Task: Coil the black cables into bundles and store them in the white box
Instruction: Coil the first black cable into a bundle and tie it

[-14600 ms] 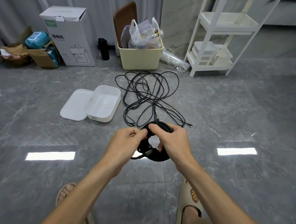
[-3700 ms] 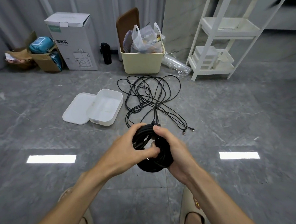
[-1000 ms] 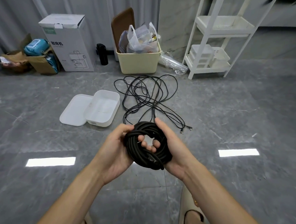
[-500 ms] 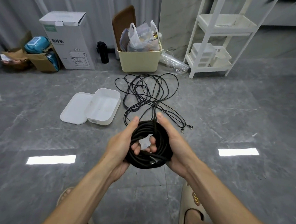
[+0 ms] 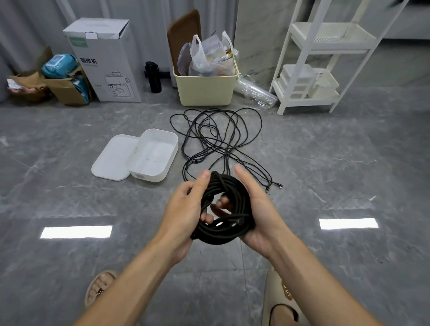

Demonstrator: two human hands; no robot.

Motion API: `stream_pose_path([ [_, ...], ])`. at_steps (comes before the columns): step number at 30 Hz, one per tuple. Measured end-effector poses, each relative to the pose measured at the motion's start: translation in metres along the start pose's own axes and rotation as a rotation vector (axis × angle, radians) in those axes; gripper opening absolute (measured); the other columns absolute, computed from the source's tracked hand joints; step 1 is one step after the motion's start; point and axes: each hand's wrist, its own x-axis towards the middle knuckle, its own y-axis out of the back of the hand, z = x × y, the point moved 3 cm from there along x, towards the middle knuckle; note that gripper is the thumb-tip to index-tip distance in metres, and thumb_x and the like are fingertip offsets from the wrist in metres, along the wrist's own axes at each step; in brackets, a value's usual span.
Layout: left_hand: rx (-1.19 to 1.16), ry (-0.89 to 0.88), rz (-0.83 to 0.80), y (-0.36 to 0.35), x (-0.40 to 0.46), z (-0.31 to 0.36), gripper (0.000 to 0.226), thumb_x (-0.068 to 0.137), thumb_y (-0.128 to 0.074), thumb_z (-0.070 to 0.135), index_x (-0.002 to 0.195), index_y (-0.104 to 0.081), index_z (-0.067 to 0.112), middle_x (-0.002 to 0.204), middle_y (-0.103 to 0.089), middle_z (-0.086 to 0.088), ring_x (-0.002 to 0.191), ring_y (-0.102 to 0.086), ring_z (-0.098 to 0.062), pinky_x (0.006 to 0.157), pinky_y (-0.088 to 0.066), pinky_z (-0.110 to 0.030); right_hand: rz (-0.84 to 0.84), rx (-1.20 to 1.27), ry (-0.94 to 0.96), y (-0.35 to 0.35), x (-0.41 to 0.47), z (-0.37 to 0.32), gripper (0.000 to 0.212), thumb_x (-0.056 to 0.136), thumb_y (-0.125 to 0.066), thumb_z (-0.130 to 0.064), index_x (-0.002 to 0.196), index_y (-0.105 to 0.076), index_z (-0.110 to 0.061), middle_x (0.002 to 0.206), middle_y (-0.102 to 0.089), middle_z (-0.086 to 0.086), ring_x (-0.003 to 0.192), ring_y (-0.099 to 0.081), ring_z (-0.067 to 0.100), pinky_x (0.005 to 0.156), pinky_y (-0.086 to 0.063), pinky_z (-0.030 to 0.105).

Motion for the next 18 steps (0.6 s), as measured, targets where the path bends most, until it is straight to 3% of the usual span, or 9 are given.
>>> stream_pose_path([
  [3,-0.122,0.01,-0.005,-0.002,-0.002,0.0,0.048,0.099,-0.052,0.048,0.115,-0.066,0.005,0.077,-0.071,-0.001,0.048,-0.057,-0.01,0.05,-0.049,-0.022,-0.127,0.175,-0.023,-0.004,-0.001,0.002,0.05,0.09,-0.065,-0.046,0.114,-0.072,-0.003,0.108,-0.069,0.014,0.092,-0.067,0.028,0.084,-0.054,0.04],
  [5,-0.007,-0.006,0.034,0.001,-0.003,-0.001,0.042,0.099,-0.049,0.052,0.116,-0.065,0.018,0.096,-0.075,0.002,0.074,-0.071,-0.012,0.069,-0.056,-0.027,-0.142,0.205,-0.008,-0.004,-0.002,0.003,0.048,0.091,-0.063,-0.039,0.119,-0.07,-0.001,0.118,-0.07,0.015,0.105,-0.069,0.027,0.093,-0.056,0.041],
  [6,0.102,-0.045,0.057,0.003,-0.004,-0.001,0.037,0.098,-0.047,0.054,0.116,-0.062,0.025,0.107,-0.073,0.004,0.085,-0.071,-0.007,0.074,-0.054,-0.025,-0.141,0.212,-0.003,-0.004,-0.003,0.003,0.047,0.091,-0.063,-0.037,0.12,-0.069,-0.001,0.121,-0.069,0.016,0.111,-0.067,0.028,0.101,-0.052,0.045],
  [8,0.292,-0.177,0.066,0.006,-0.009,0.003,0.033,0.097,-0.046,0.057,0.121,-0.055,0.037,0.126,-0.059,0.01,0.092,-0.063,0.01,0.076,-0.051,-0.016,-0.142,0.222,0.005,-0.004,-0.005,0.003,0.045,0.092,-0.062,-0.035,0.121,-0.069,-0.001,0.125,-0.067,0.017,0.117,-0.065,0.029,0.106,-0.046,0.051],
  [9,0.351,-0.238,0.047,0.006,-0.012,0.004,0.037,0.096,-0.048,0.059,0.127,-0.05,0.039,0.133,-0.05,0.013,0.102,-0.059,0.01,0.084,-0.052,-0.019,-0.145,0.229,0.008,-0.005,-0.007,0.003,0.043,0.093,-0.062,-0.034,0.119,-0.07,-0.002,0.124,-0.068,0.017,0.115,-0.066,0.029,0.105,-0.048,0.051],
  [11,0.474,-0.341,-0.015,0.006,-0.02,0.006,0.06,0.087,-0.054,0.065,0.139,-0.04,0.038,0.139,-0.038,0.016,0.126,-0.051,-0.007,0.107,-0.045,-0.035,-0.145,0.256,-0.002,-0.008,-0.011,0.004,0.04,0.093,-0.062,-0.034,0.112,-0.074,-0.001,0.118,-0.07,0.018,0.108,-0.069,0.028,0.096,-0.055,0.045],
  [12,0.582,-0.393,-0.049,0.006,-0.024,0.007,0.076,0.078,-0.058,0.069,0.144,-0.035,0.038,0.142,-0.033,0.018,0.133,-0.043,-0.011,0.113,-0.039,-0.037,-0.136,0.259,-0.007,-0.009,-0.014,0.006,0.04,0.092,-0.063,-0.034,0.112,-0.074,-0.002,0.118,-0.07,0.018,0.108,-0.069,0.028,0.098,-0.054,0.045],
  [15,0.959,-0.535,-0.151,0.003,-0.037,0.008,0.106,0.061,-0.063,0.073,0.152,-0.017,0.043,0.153,-0.015,0.028,0.145,-0.013,0.0,0.119,-0.024,-0.033,-0.083,0.226,-0.003,-0.01,-0.022,0.008,0.047,0.093,-0.062,-0.038,0.124,-0.068,-0.003,0.126,-0.067,0.017,0.11,-0.066,0.027,0.11,-0.043,0.048],
  [18,1.145,-0.606,-0.221,0.004,-0.044,0.013,0.11,0.062,-0.069,0.065,0.152,-0.007,0.049,0.158,-0.001,0.026,0.147,0.0,0.002,0.122,-0.021,-0.037,-0.084,0.238,0.005,-0.016,-0.033,0.011,0.047,0.096,-0.06,-0.038,0.13,-0.065,-0.006,0.123,-0.068,0.015,0.106,-0.069,0.025,0.098,-0.054,0.042],
])
